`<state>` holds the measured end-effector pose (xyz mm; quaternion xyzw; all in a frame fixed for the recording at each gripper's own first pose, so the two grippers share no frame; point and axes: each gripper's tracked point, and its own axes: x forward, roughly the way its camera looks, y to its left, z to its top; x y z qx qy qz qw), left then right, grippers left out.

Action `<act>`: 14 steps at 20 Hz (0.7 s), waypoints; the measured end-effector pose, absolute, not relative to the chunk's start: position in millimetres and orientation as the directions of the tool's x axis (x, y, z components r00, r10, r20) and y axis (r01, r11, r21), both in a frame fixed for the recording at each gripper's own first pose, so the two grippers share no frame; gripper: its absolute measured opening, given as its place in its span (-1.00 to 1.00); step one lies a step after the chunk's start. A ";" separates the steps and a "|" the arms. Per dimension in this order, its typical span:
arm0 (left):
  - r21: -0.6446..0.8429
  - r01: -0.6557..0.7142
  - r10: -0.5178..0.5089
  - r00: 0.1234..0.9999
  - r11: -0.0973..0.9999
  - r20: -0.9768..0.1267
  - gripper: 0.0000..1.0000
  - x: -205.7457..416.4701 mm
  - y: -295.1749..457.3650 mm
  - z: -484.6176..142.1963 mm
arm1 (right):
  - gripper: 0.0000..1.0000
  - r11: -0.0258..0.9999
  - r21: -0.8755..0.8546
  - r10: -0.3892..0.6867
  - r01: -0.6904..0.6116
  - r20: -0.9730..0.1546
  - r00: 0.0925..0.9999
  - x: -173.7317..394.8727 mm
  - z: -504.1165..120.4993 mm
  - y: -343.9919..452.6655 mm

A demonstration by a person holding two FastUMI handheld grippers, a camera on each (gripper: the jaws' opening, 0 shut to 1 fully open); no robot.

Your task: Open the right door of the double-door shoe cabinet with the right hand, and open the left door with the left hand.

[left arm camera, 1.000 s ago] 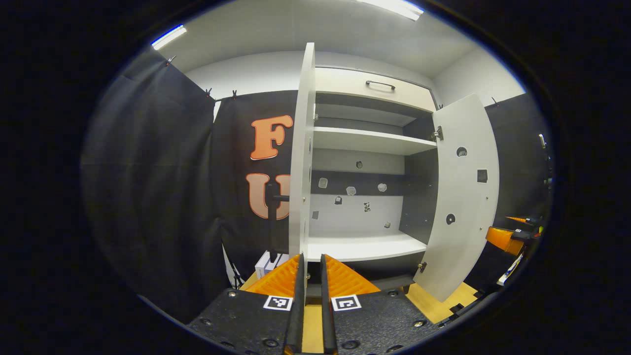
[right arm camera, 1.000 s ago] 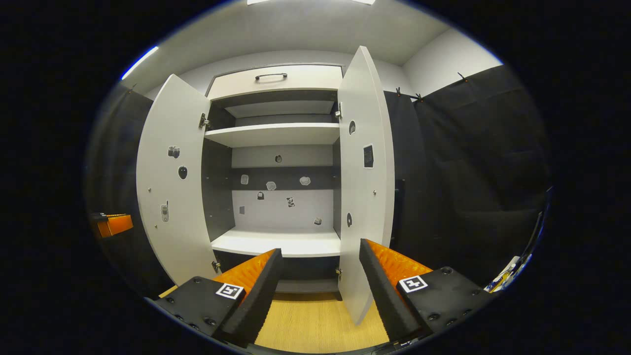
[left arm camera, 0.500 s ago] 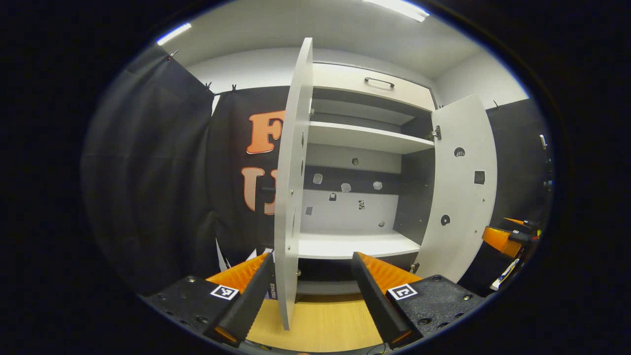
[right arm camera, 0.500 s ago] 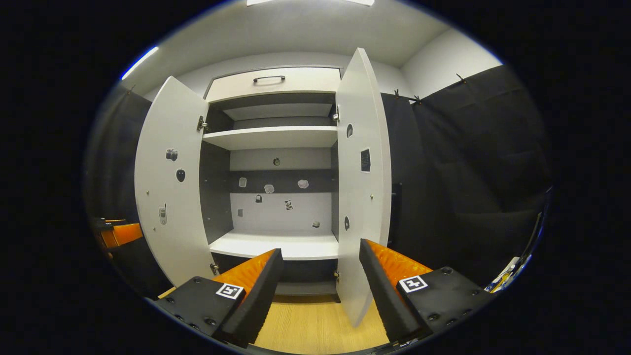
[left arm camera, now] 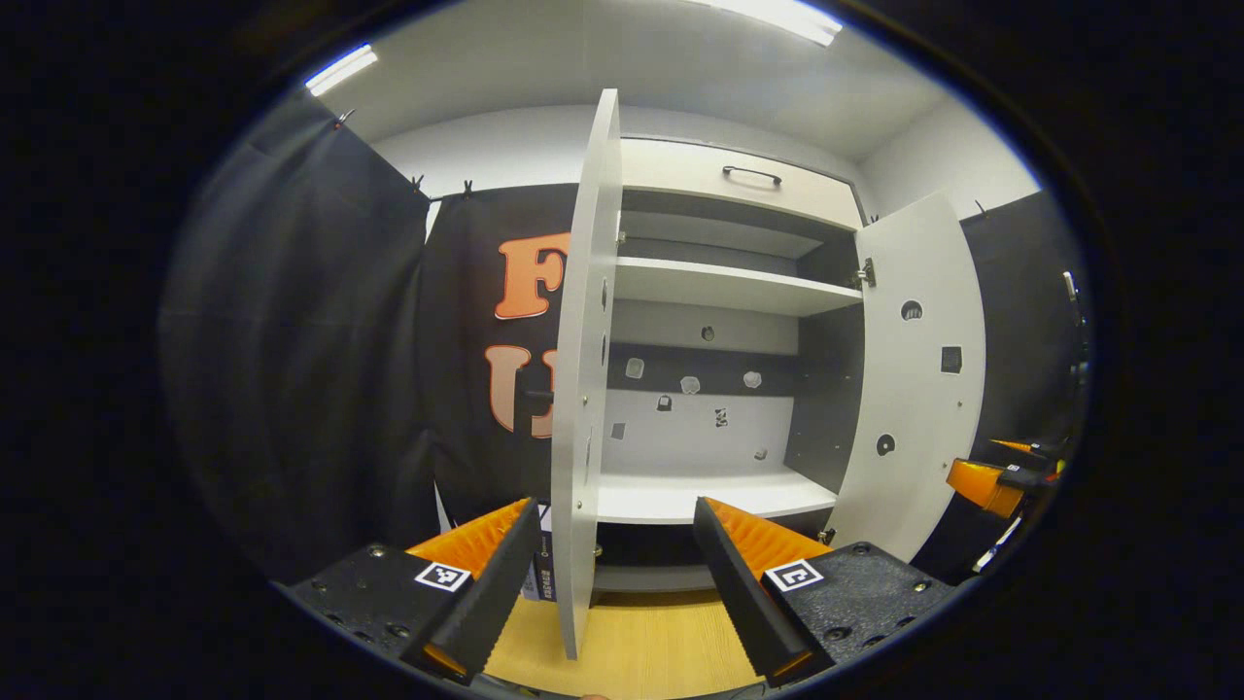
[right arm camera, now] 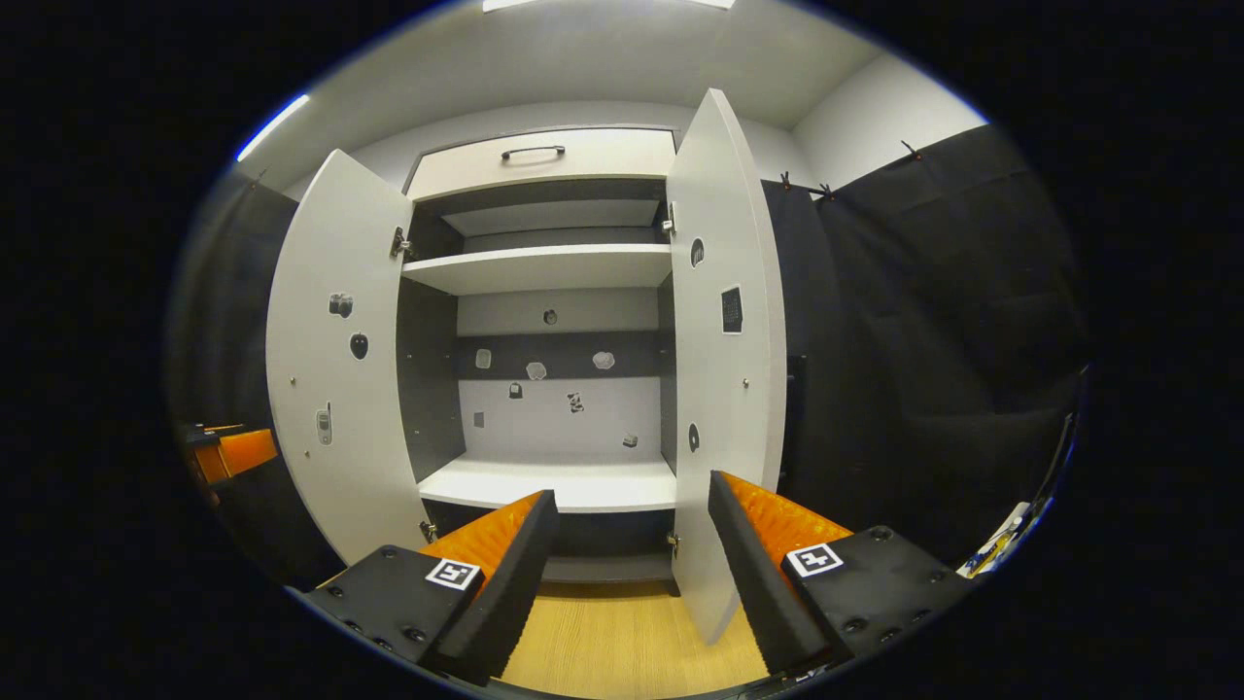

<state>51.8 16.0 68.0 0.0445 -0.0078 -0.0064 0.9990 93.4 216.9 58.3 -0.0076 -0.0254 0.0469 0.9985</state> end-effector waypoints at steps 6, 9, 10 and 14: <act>0.085 0.029 -0.030 0.999 0.996 0.016 0.84 57.2 12.2 67.4 | 0.98 0.997 -0.016 0.082 -0.081 0.054 0.995 94.2 59.3 216.0; 0.086 0.032 -0.034 0.999 0.996 0.019 0.90 58.6 11.5 68.7 | 0.98 0.997 -0.015 0.081 -0.081 0.060 0.995 94.0 60.6 218.3; 0.087 0.031 -0.033 0.999 0.996 0.020 0.90 59.1 12.2 68.4 | 0.97 0.997 -0.015 0.082 -0.081 0.062 0.995 93.8 60.7 219.3; 0.080 0.019 -0.022 0.999 0.997 0.029 0.90 60.0 15.5 71.6 | 0.97 0.996 -0.013 0.087 -0.087 0.063 0.994 94.0 61.0 223.0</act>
